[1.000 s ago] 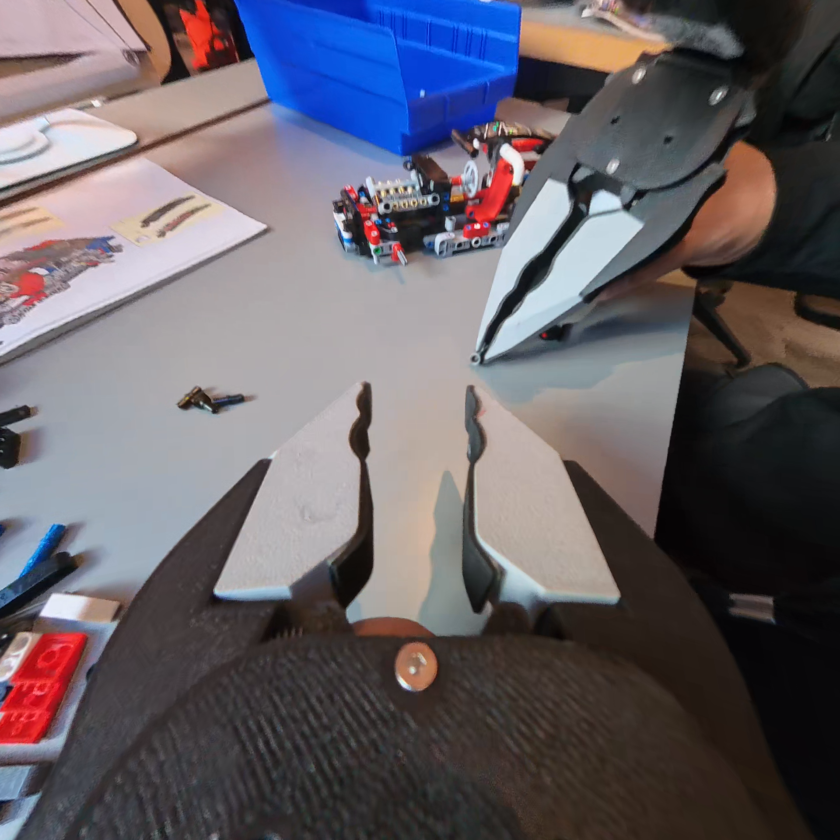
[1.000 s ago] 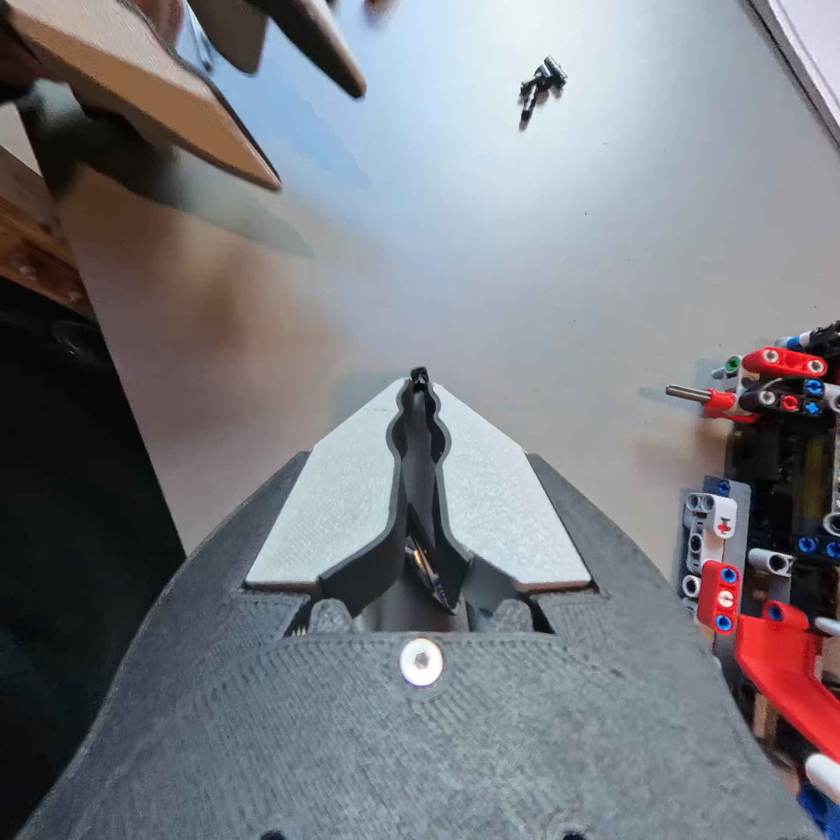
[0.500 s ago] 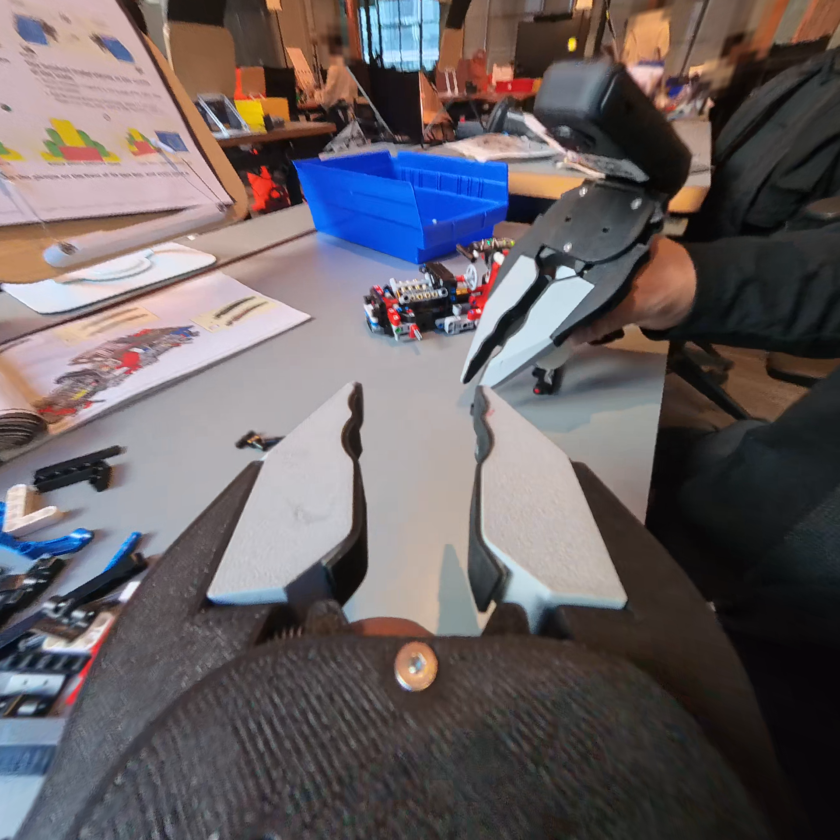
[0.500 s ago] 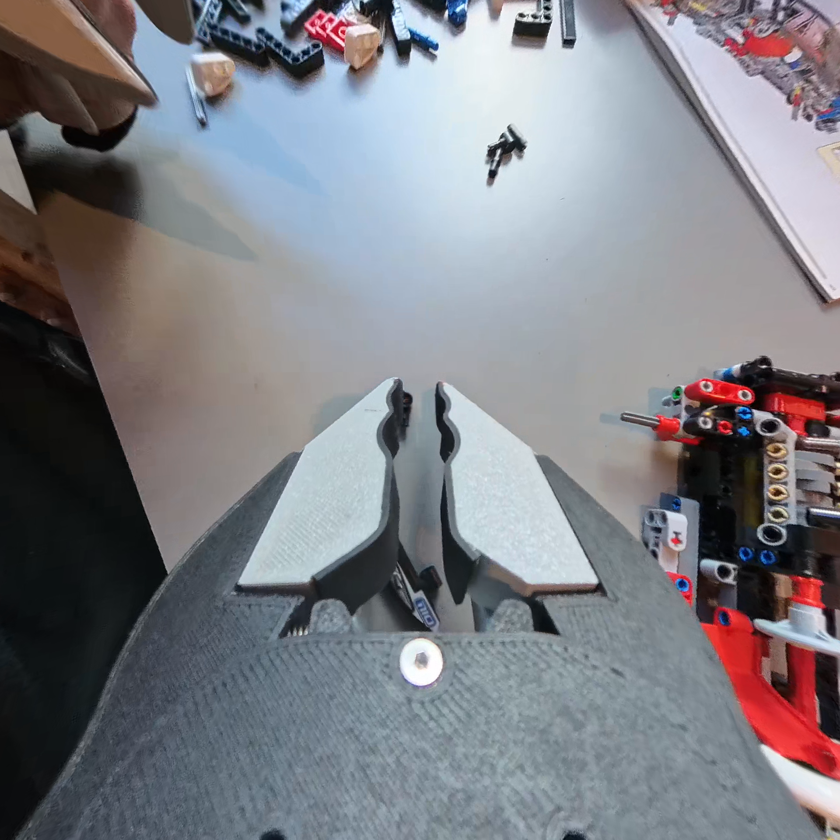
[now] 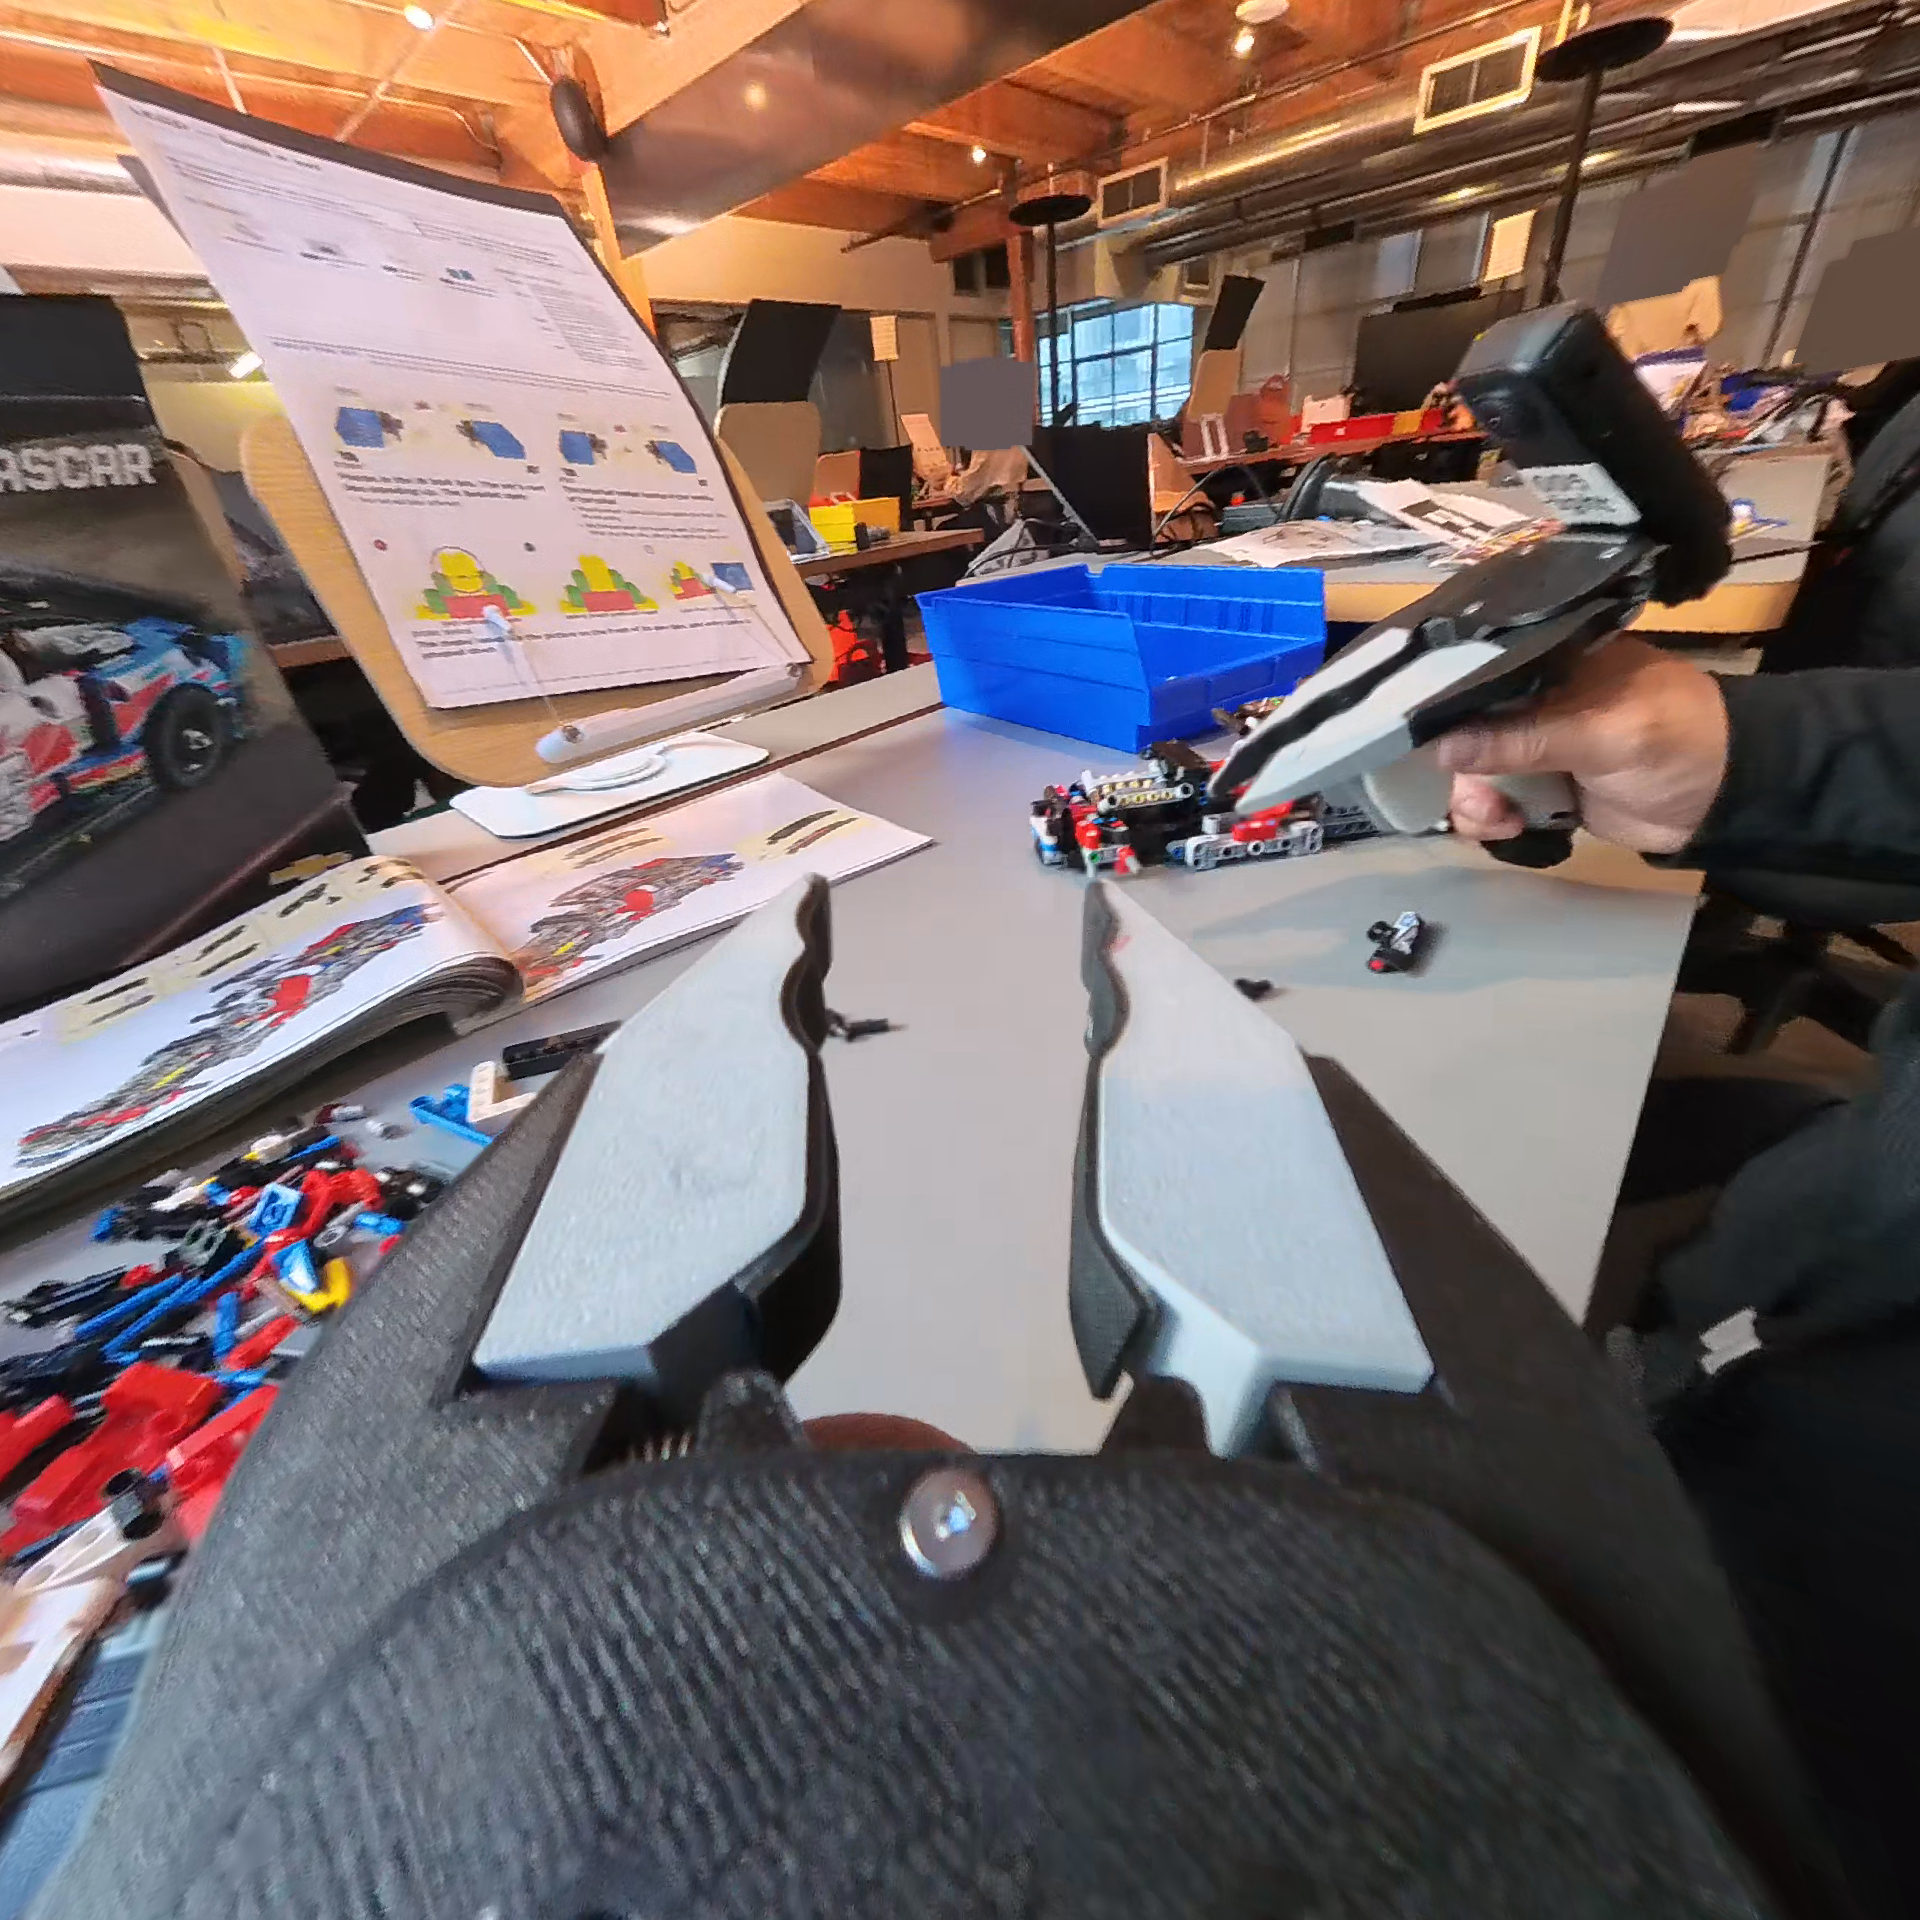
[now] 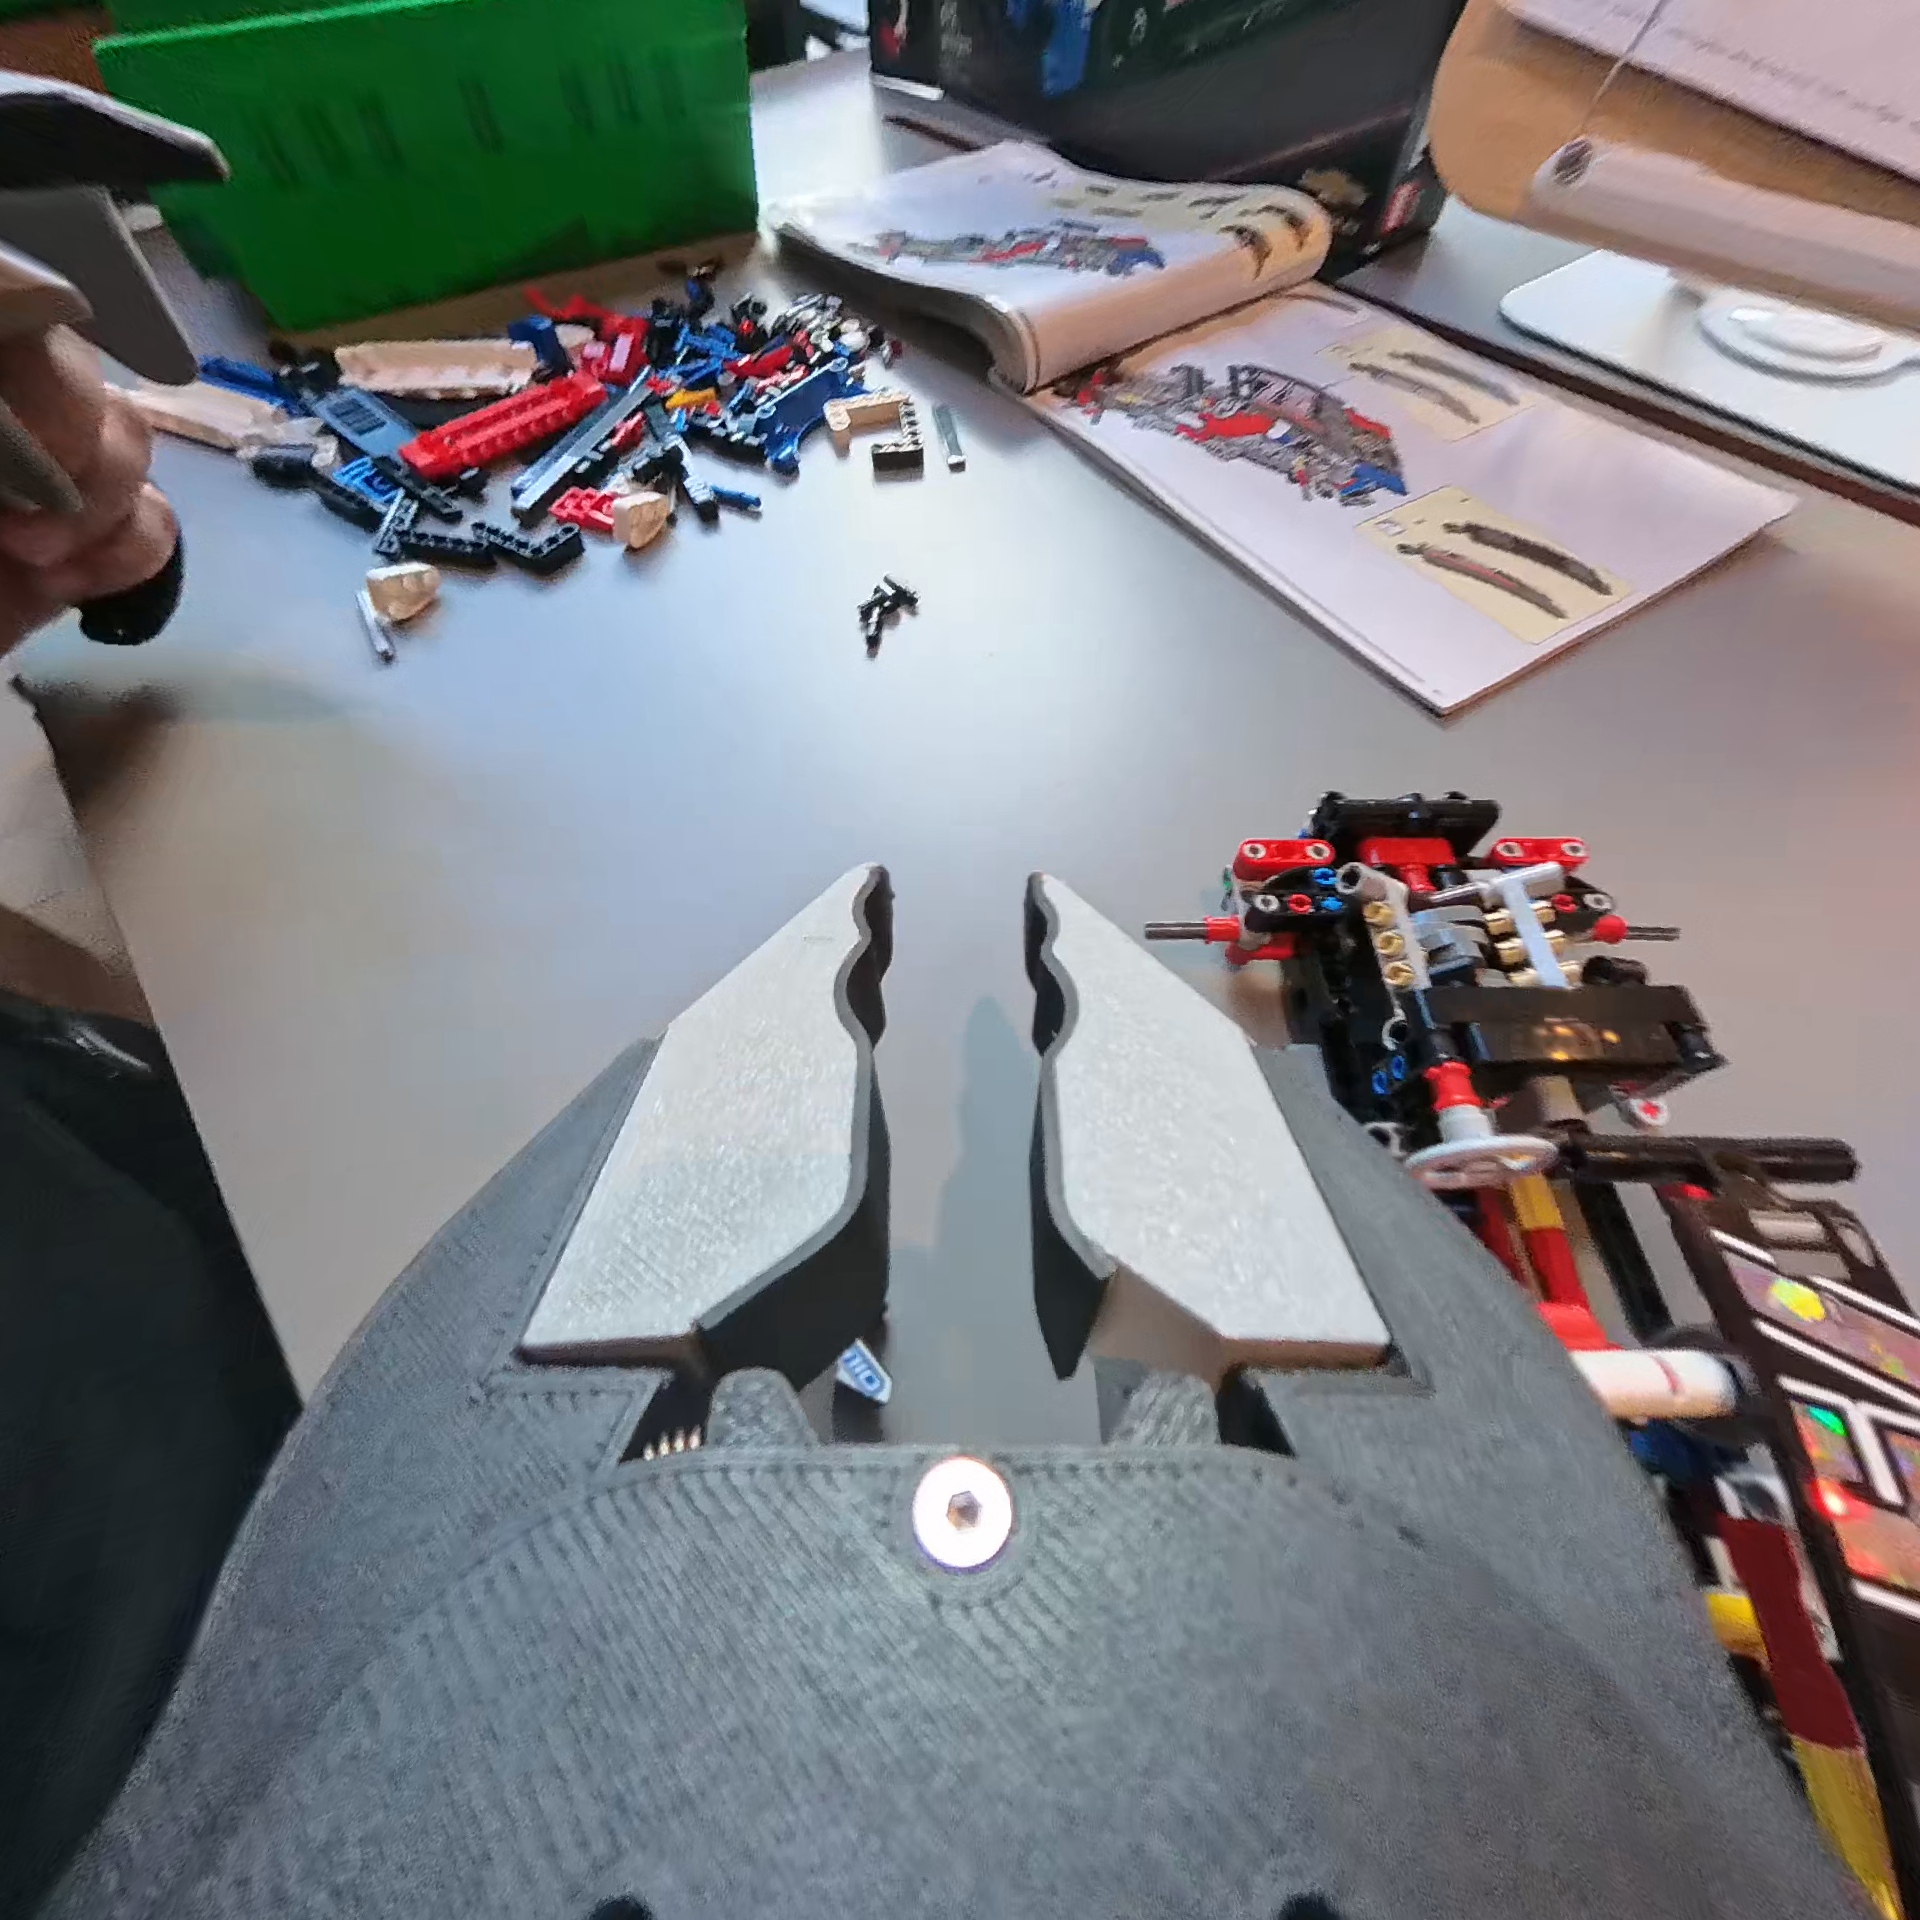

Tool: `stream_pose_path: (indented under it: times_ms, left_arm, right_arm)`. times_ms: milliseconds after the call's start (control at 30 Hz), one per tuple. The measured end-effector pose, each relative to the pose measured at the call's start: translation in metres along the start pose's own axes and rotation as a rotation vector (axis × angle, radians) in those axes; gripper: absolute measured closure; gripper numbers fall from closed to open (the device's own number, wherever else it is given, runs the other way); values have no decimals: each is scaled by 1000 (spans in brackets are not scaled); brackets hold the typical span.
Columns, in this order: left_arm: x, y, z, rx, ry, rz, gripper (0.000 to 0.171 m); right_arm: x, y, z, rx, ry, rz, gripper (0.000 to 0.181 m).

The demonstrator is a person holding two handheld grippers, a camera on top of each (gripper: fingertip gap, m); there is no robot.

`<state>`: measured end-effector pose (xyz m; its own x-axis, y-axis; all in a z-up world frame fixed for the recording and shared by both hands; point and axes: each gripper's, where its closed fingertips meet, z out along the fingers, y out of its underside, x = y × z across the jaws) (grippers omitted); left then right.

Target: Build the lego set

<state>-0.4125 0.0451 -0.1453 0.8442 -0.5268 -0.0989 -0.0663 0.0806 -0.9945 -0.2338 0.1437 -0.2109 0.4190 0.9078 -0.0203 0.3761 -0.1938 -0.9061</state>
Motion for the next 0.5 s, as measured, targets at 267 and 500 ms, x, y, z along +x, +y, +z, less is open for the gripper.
stream_pose_path:
  times_ms: [267,500]
  left_arm:
    - [-95,10,-39,-168,-310,59,145]
    - [-180,33,-77,-309,-527,-90,141]
  right_arm:
    - [24,-5,-23,92,188,-67,160]
    - [57,4,-58,151,462,-197,173]
